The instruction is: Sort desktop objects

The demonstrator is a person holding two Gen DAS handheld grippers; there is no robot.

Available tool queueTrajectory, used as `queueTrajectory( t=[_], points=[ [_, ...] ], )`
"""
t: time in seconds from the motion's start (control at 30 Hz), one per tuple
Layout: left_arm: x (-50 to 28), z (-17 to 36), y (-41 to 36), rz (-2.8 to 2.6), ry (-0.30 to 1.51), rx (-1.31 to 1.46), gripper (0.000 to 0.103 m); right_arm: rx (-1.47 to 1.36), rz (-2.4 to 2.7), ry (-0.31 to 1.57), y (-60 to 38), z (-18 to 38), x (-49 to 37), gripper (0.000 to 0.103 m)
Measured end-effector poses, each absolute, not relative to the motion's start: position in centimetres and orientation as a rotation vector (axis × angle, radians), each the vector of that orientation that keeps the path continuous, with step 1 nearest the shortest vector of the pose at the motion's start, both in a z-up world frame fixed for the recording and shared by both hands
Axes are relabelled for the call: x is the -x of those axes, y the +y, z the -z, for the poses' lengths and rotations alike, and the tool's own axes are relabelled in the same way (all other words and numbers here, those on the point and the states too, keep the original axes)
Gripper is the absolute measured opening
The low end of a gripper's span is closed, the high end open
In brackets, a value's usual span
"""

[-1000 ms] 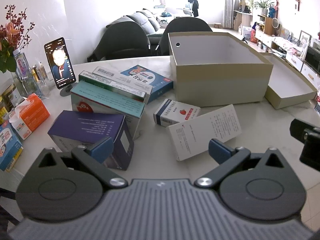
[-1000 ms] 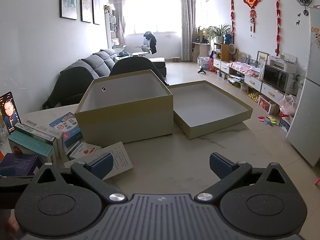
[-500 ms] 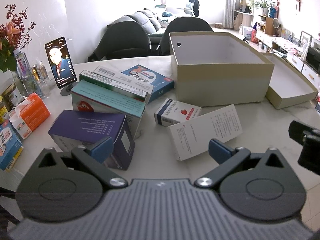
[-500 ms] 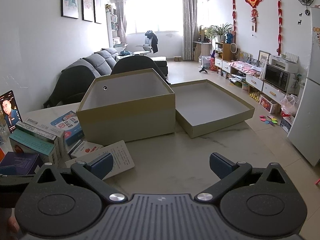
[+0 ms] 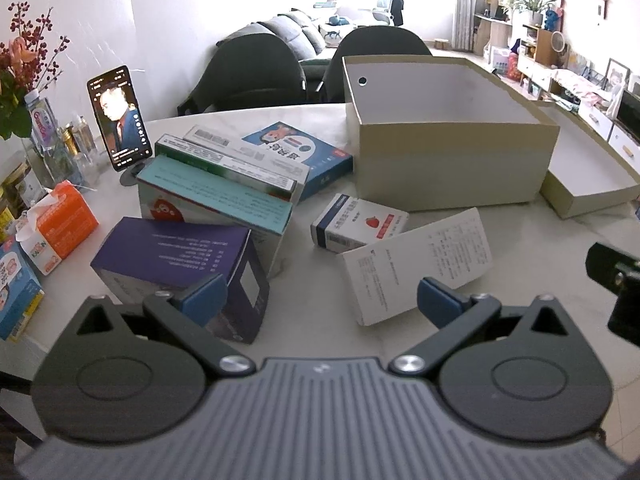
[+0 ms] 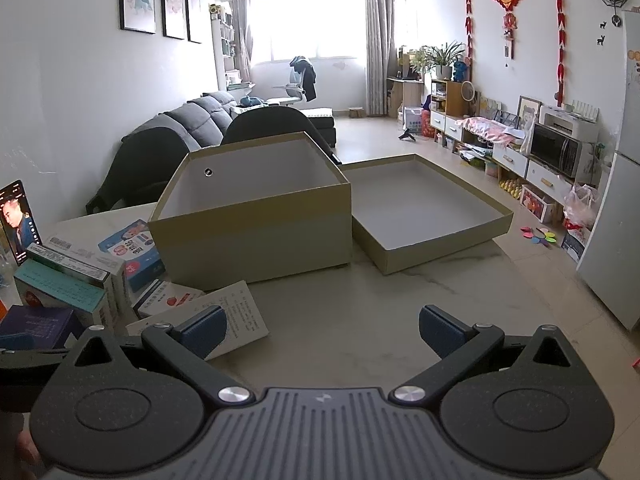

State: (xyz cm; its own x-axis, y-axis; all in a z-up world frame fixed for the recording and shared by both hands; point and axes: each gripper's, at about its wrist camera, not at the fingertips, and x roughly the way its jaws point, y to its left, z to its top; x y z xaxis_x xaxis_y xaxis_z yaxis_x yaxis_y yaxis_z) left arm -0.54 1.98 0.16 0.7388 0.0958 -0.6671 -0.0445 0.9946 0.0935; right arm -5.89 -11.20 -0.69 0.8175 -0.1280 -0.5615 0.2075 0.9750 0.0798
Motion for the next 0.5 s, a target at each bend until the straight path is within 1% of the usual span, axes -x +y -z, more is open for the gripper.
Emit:
queueTrajectory(
  t=[0.5],
  points=[
    [-3.3,-0.8,-0.1,-0.042,0.767,-0.092,0.103,-0.161,0.206,0.635,-13.4,1.1,1.8,0.103]
  ],
)
